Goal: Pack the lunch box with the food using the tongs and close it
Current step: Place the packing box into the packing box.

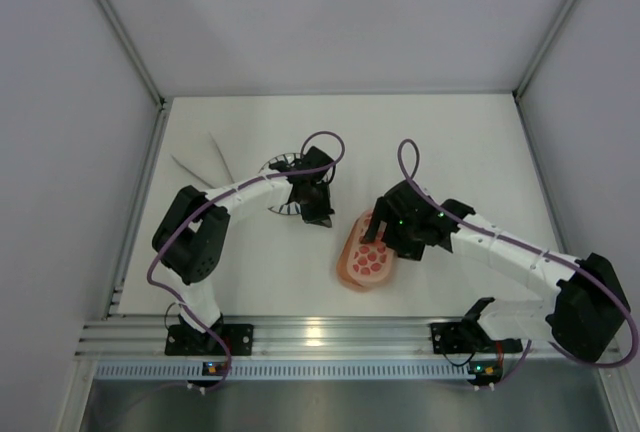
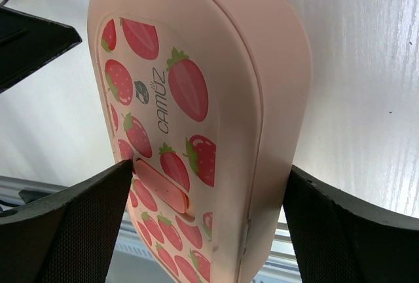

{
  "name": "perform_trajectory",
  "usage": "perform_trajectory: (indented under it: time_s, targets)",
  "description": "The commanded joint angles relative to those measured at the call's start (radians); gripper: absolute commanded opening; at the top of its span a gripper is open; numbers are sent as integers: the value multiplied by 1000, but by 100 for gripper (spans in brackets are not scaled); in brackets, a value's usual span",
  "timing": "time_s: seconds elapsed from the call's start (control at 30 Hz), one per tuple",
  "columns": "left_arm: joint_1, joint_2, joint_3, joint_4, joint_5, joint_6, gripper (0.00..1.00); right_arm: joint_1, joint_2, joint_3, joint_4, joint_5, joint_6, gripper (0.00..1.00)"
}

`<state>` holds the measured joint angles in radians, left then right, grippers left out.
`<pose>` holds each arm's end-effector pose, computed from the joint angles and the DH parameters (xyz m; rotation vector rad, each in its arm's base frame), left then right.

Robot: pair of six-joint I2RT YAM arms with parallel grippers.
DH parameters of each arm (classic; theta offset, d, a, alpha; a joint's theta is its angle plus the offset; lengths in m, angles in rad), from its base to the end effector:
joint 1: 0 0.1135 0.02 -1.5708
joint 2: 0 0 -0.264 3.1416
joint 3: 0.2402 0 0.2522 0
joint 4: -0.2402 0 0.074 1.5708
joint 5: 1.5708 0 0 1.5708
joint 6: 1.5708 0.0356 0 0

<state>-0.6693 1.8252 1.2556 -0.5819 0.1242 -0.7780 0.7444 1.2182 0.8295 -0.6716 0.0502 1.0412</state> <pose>0.2871 -0.2328 0.1876 -0.1176 2.8579 -0.5362 0.1717 0.1557 0.2284 0.4225 2.7047 0.5132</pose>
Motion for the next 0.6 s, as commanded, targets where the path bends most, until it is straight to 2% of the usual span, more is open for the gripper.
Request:
perform_trajectory:
  time_s: [0.0,0.57]
  targets:
    - [4,2,38,27,9,16,0,30,18,40,18,-6,0,89]
    - [4,6,42,27,18,23,0,47,-13,5,138,-44,40,92]
